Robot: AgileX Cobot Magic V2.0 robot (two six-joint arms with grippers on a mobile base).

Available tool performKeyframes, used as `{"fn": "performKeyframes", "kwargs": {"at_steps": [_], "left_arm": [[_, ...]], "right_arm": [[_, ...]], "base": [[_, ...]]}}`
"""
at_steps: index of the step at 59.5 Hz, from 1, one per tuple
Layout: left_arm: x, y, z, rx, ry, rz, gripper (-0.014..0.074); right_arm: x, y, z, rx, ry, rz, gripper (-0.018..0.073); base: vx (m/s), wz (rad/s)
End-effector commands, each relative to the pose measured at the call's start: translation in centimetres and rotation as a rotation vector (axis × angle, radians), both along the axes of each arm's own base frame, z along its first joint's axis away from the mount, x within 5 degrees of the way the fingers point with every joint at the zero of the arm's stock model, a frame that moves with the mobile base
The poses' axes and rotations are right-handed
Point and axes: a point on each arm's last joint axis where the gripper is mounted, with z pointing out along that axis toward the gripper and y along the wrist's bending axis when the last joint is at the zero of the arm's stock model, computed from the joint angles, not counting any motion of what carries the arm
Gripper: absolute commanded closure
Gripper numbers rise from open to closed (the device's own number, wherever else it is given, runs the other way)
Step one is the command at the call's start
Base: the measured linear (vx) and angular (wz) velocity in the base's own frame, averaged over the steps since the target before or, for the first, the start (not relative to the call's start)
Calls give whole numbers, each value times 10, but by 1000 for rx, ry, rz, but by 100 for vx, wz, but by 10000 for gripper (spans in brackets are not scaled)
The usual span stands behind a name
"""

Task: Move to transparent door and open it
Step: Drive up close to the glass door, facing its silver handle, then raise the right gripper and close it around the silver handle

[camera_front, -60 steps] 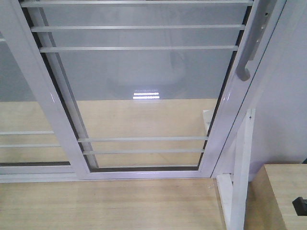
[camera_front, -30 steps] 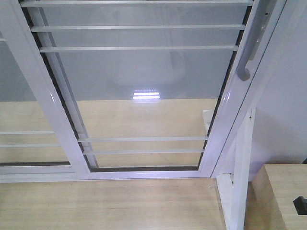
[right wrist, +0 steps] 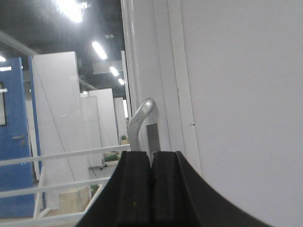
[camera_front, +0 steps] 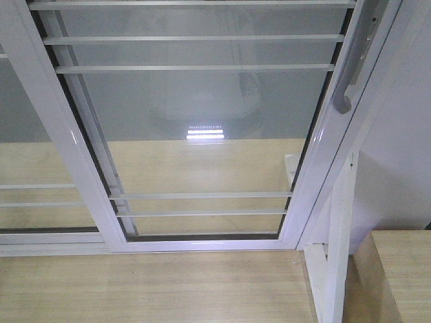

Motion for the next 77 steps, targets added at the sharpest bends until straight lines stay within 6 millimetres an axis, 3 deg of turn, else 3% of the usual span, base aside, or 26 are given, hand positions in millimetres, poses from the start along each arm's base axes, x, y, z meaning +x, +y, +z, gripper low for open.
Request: {"fn": "performKeyframes", "kwargs": {"at_steps": [1,7,17,22,26,31,41,55,64,77], "left_arm": [[-9,2,16,-101,-251,-20,594],[-18,3,36,-150,-379,-45,594],[-29,-2,90,18,-307,-32,594],[-28,-3,115,152,-230,17,594],[-20,-3,130,236,-182,49,594],[-1,-5,138,318,-119,64,594],[38,-7,126,347,51,40,594],[70,-8,110,351,203,16,585],[82,-9,102,355,270,9,542],[93,-10,95,359,315,-2,372]], "right_arm": [[-6,-1,24,32,-95,6,567],[-14,3,53,-53,-88,10,566],[-27,6,112,-209,-71,-26,564],[-23,6,137,-230,-56,-33,564],[-8,6,146,-245,-11,-34,564],[17,6,142,-253,82,-24,564],[65,7,124,-255,277,1,562],[102,7,106,-267,403,17,505],[116,8,96,-273,461,24,377],[130,8,83,-167,535,45,104]], "base": [[0,0],[0,0],[0,0],[0,0],[0,0],[0,0],[0,0],[0,0],[0,0],[0,0]]}}
